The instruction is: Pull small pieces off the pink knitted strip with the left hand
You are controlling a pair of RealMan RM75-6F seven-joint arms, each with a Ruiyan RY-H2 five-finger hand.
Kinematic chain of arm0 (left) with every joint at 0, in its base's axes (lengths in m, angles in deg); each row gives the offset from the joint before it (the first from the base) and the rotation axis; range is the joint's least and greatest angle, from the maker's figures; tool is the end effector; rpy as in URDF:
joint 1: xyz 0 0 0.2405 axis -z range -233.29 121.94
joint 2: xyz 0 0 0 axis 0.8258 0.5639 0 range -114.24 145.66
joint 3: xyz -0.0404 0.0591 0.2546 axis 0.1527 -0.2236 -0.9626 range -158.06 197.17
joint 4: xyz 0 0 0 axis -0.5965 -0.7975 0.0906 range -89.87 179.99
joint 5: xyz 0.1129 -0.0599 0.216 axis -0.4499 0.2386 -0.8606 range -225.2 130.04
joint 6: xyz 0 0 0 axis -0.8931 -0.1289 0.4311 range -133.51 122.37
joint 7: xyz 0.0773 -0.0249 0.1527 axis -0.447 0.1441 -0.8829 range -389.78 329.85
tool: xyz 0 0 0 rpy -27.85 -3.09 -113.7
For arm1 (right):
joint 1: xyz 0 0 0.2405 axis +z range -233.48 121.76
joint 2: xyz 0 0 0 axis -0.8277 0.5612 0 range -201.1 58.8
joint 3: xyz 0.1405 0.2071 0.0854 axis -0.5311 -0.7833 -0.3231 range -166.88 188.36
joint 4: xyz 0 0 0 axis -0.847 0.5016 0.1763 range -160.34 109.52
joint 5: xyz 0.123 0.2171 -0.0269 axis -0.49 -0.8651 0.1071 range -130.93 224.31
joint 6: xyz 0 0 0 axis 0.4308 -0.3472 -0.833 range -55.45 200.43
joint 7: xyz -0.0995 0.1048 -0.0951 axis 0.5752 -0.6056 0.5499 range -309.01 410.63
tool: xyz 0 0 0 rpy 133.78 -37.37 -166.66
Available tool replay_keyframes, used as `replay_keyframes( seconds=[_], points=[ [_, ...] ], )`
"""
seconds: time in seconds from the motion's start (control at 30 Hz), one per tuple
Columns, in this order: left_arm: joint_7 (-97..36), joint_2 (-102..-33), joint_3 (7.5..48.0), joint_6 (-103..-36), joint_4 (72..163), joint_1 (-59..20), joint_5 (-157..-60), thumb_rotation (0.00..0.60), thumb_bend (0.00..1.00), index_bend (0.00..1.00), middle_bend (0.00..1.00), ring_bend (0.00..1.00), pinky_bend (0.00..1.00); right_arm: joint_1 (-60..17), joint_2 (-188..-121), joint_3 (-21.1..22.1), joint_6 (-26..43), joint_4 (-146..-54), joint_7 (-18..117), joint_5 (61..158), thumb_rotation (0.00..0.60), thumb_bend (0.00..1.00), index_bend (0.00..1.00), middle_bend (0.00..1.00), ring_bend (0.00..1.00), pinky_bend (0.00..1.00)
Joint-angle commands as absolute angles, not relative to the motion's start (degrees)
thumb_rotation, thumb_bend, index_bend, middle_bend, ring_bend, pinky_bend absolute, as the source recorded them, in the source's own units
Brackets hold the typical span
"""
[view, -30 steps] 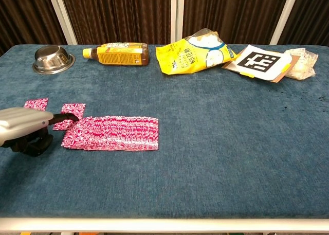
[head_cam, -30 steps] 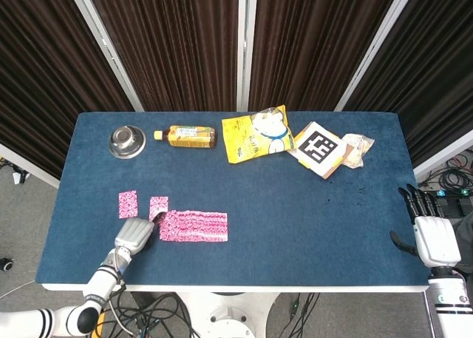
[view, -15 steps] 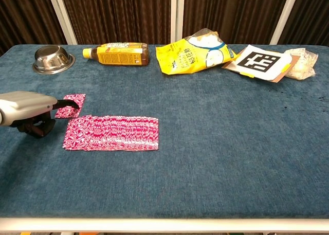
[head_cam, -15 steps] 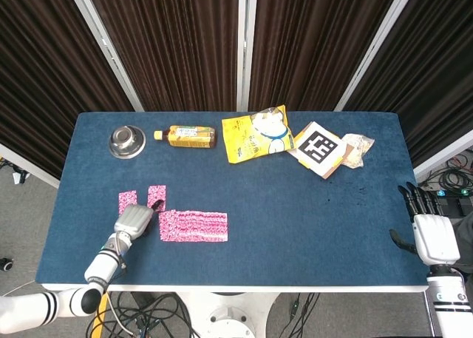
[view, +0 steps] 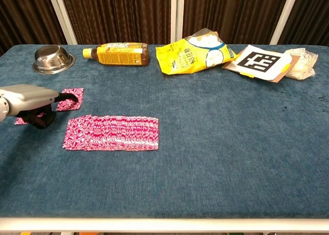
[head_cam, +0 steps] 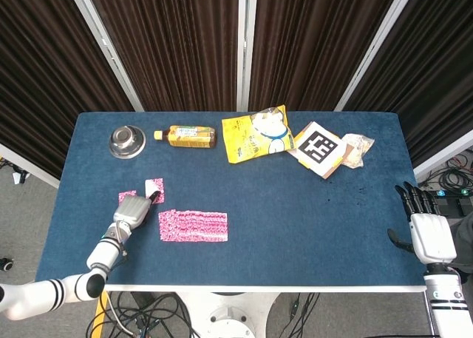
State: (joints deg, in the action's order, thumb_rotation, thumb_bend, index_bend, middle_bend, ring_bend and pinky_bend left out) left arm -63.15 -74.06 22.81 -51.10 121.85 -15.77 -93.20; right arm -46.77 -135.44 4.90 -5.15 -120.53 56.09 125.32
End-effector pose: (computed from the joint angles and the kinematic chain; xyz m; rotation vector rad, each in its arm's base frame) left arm -0.2647 0.3614 -0.0948 -1.8857 -1.0551 -0.3872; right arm -0.3275 -0.2492 0.1139 1.3866 -0.9499 0.8332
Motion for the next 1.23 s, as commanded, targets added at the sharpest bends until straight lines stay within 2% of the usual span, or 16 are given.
replay_keyframes(
  seconds=[0.03,0.27,0.47,0.53,0.67,0.77,0.8,0.83,0.87,0.9,0.93,0.97,1.03,1.13,1.23],
  points=[
    [-62.8,-74.4,22.9,-50.9,121.0,-15.3,-92.8,0.600,0.73,0.10,0.86,0.93,0.97,-46.8,-135.4,4.9,-5.2,-120.5,56.0,125.2,0.600,0.19,0.00,0.00,0.00,0.00],
    [-62.1,-72.4,23.3,-54.0,124.7,-15.1,-94.8,0.600,0.73,0.10,0.86,0.93,0.97,-46.7,-135.4,4.8,-5.0,-120.1,55.6,125.1,0.600,0.19,0.00,0.00,0.00,0.00],
    [-61.2,-68.5,23.5,-59.6,132.1,-16.6,-98.1,0.600,0.73,0.10,0.86,0.92,0.97,-46.4,-135.8,5.0,-4.6,-119.7,55.2,125.4,0.600,0.19,0.00,0.00,0.00,0.00],
    [-60.1,-66.9,23.5,-62.9,135.2,-18.0,-100.4,0.600,0.73,0.10,0.86,0.92,0.96,-46.4,-136.0,5.1,-4.5,-119.4,54.9,125.6,0.600,0.19,0.00,0.00,0.00,0.00],
    [-54.7,-66.1,23.2,-77.0,138.4,-24.4,-109.8,0.600,0.71,0.11,0.81,0.87,0.91,-46.3,-136.5,5.4,-4.5,-118.5,53.8,126.5,0.600,0.19,0.00,0.00,0.00,0.00],
    [-49.2,-66.9,21.9,-86.6,137.6,-29.6,-116.2,0.600,0.58,0.13,0.68,0.73,0.80,-46.2,-136.8,5.5,-4.4,-117.7,53.0,126.8,0.600,0.19,0.00,0.00,0.00,0.00],
    [-47.8,-66.7,21.1,-89.3,138.0,-31.9,-117.4,0.600,0.54,0.13,0.59,0.62,0.71,-46.2,-136.9,5.6,-4.4,-117.4,52.6,126.9,0.600,0.19,0.00,0.00,0.00,0.00],
    [-47.2,-66.3,20.4,-91.0,138.7,-33.4,-117.7,0.600,0.50,0.13,0.46,0.45,0.59,-46.3,-137.0,5.6,-4.4,-117.2,52.3,127.0,0.600,0.19,0.00,0.00,0.00,0.00],
    [-47.2,-65.9,19.8,-92.6,139.3,-35.0,-117.9,0.589,0.44,0.13,0.28,0.24,0.41,-46.3,-137.1,5.7,-4.4,-116.9,52.1,127.0,0.600,0.19,0.00,0.00,0.00,0.00],
    [-47.1,-65.4,19.0,-94.6,140.0,-36.7,-118.8,0.569,0.40,0.12,0.19,0.14,0.31,-46.4,-137.3,5.8,-4.5,-116.6,51.8,127.2,0.600,0.19,0.00,0.00,0.00,0.00],
    [-46.6,-65.1,18.5,-96.2,140.0,-37.8,-119.9,0.525,0.35,0.12,0.09,0.04,0.19,-46.5,-137.4,5.9,-4.6,-116.3,51.7,127.3,0.600,0.19,0.00,0.00,0.00,0.00],
    [-45.4,-64.8,17.8,-98.0,139.8,-39.3,-121.5,0.472,0.32,0.11,0.04,0.01,0.12,-46.6,-137.7,6.0,-4.7,-115.9,51.5,127.5,0.600,0.19,0.00,0.00,0.00,0.00],
    [-43.1,-64.2,17.1,-99.8,139.6,-41.1,-123.1,0.406,0.27,0.11,0.02,0.00,0.07,-46.7,-138.1,6.3,-5.0,-115.3,51.2,127.9,0.600,0.19,0.00,0.00,0.00,0.00],
    [-40.9,-62.9,16.7,-101.4,139.3,-43.5,-124.3,0.356,0.24,0.11,0.02,0.00,0.06,-47.1,-139.2,6.7,-5.9,-114.1,51.0,128.9,0.600,0.19,0.00,0.00,0.00,0.00],
    [-40.2,-62.0,16.8,-101.9,139.1,-45.0,-124.7,0.350,0.23,0.11,0.02,0.00,0.06,-47.7,-140.0,7.5,-7.0,-113.1,50.8,130.2,0.600,0.19,0.00,0.00,0.00,0.00]
  ],
)
